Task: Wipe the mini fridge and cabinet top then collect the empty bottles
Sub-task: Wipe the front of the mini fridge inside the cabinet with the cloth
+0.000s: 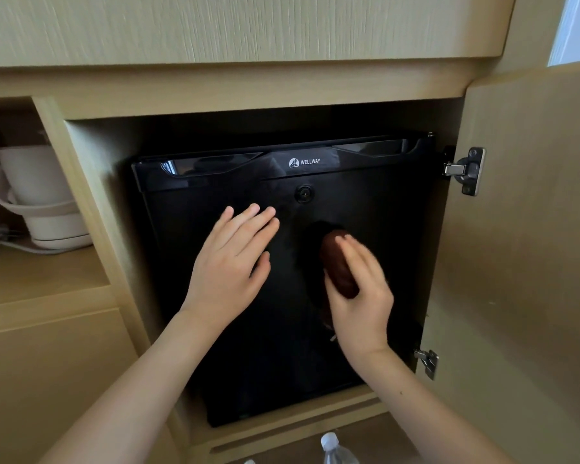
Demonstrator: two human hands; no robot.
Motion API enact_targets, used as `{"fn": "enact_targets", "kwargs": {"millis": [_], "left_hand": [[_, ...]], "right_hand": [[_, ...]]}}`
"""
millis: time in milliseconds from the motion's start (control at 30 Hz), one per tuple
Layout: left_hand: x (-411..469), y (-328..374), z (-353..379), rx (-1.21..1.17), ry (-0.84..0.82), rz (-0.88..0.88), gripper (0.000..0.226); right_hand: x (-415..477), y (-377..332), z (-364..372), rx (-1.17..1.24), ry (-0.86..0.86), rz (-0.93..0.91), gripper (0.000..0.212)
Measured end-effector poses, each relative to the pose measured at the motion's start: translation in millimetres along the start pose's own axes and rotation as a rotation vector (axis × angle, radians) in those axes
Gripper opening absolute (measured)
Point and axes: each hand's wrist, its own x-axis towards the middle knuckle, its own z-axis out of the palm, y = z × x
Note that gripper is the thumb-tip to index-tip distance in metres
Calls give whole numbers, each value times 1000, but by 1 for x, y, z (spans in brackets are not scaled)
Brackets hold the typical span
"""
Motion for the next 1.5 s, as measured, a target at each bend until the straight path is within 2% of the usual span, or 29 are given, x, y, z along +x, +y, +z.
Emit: {"fn": "enact_targets", "kwargs": {"millis": [67, 133, 233, 300, 467, 500, 600, 633, 667, 800, 833, 1000, 1200, 1267, 1333, 1400, 1500], "left_hand": [[-3, 2, 4, 4, -43, 21, 45], [-5, 4, 5, 4, -53, 18, 46], [-5, 3, 5, 2, -50, 14, 46], [-5, 3, 5, 6, -42, 16, 46], [-4, 5, 8, 1, -24, 4, 47], [-4, 5, 8, 4, -25, 5, 48], [-4, 6, 9, 11, -26, 3, 50], [-4, 6, 9, 13, -24, 0, 50], [-4, 7, 9, 15, -23, -1, 50], [-4, 9, 11, 25, -18, 0, 51], [-4, 9, 11, 26, -18, 0, 51], [-5, 9, 10, 33, -26, 1, 51], [-5, 11, 10, 44, -28, 0, 51], [-4, 12, 10, 42, -28, -2, 51], [-4, 11, 10, 43, -29, 0, 51], [-5, 11, 10, 49, -30, 2, 50], [-4, 11, 10, 56, -31, 3, 51]], "right_hand": [[-17, 4, 0, -37, -143, -99, 57], [-16, 9, -6, -40, -191, -134, 57], [6, 10, -14, 34, 16, 50, 52], [9, 7, -14, 49, 76, 118, 51], [-17, 13, -15, 38, -171, 17, 53], [-12, 16, -18, 36, -141, 20, 52], [11, 19, -25, 66, 113, 176, 48], [13, 18, -25, 71, 151, 204, 48], [10, 17, -23, 68, 137, 194, 49], [-24, 22, -19, 56, -146, 74, 53], [-24, 24, -20, 58, -161, 66, 52], [3, 21, -26, 116, 144, 243, 46], [-24, 20, -22, 94, -135, 152, 51], [-12, 24, -28, 95, -43, 180, 47], [-2, 23, -31, 123, 106, 304, 46], [-7, 17, -26, 146, 145, 341, 46], [-31, 11, -17, 141, -58, 264, 49]]}}
